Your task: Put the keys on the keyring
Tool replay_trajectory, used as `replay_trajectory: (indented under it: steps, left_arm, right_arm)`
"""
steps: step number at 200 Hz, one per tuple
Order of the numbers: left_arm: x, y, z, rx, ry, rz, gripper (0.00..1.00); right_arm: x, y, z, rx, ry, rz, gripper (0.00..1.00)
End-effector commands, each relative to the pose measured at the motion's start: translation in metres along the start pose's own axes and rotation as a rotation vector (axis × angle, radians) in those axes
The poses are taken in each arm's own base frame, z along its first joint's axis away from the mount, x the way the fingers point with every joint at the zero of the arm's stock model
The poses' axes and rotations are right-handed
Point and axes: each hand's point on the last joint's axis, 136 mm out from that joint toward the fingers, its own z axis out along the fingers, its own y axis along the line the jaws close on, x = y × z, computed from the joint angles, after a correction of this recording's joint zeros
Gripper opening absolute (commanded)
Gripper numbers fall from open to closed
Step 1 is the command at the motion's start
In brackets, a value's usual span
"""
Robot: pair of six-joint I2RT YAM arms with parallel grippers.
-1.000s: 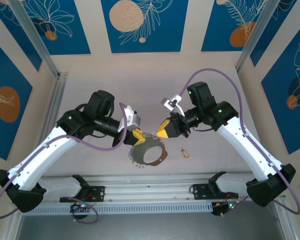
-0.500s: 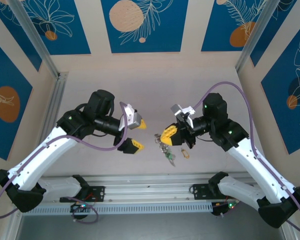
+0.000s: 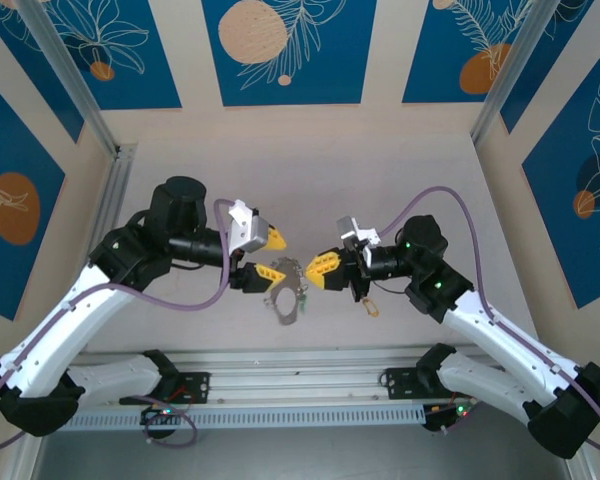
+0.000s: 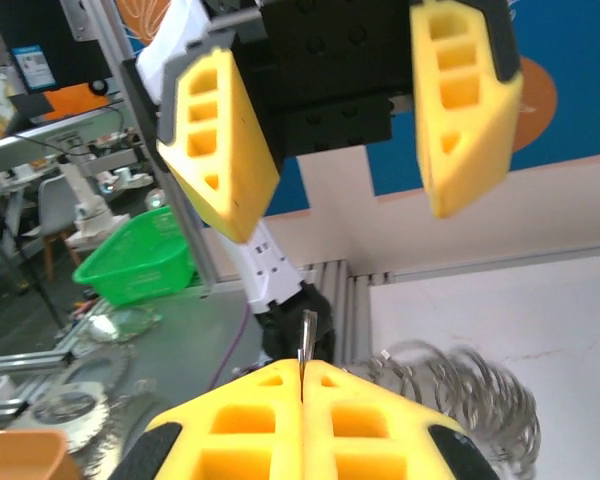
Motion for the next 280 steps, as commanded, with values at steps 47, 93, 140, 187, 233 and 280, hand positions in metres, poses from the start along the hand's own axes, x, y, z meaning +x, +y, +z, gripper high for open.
replay_trajectory:
  steps: [47, 93, 140, 187, 233, 280]
  left_arm:
    - [-0.007, 0.001, 0.009, 0.079, -0.018, -0.036, 0.49]
    - [-0.002, 0.004, 0.013, 0.081, -0.012, -0.045, 0.39]
    - [0.001, 0.004, 0.015, 0.086, -0.011, -0.048, 0.33]
    - [0.001, 0.002, 0.014, 0.09, -0.014, -0.05, 0.22]
    - [0.001, 0.002, 0.015, 0.092, -0.015, -0.049, 0.0]
    - [0.003, 0.002, 0.015, 0.09, -0.01, -0.039, 0.0]
  right_arm:
    - [-0.034, 0.006, -0.001, 0.055, -0.209, -0.233, 0.0]
    - [-0.041, 0.009, 0.002, 0.064, -0.246, -0.268, 0.0]
    - [-0.042, 0.008, 0.005, 0.063, -0.247, -0.272, 0.0]
    - [-0.044, 0.006, 0.008, 0.065, -0.238, -0.267, 0.0]
    - [-0.043, 0.003, 0.008, 0.075, -0.228, -0.256, 0.0]
    - [-0.043, -0.01, 0.009, 0.126, -0.206, -0.202, 0.02]
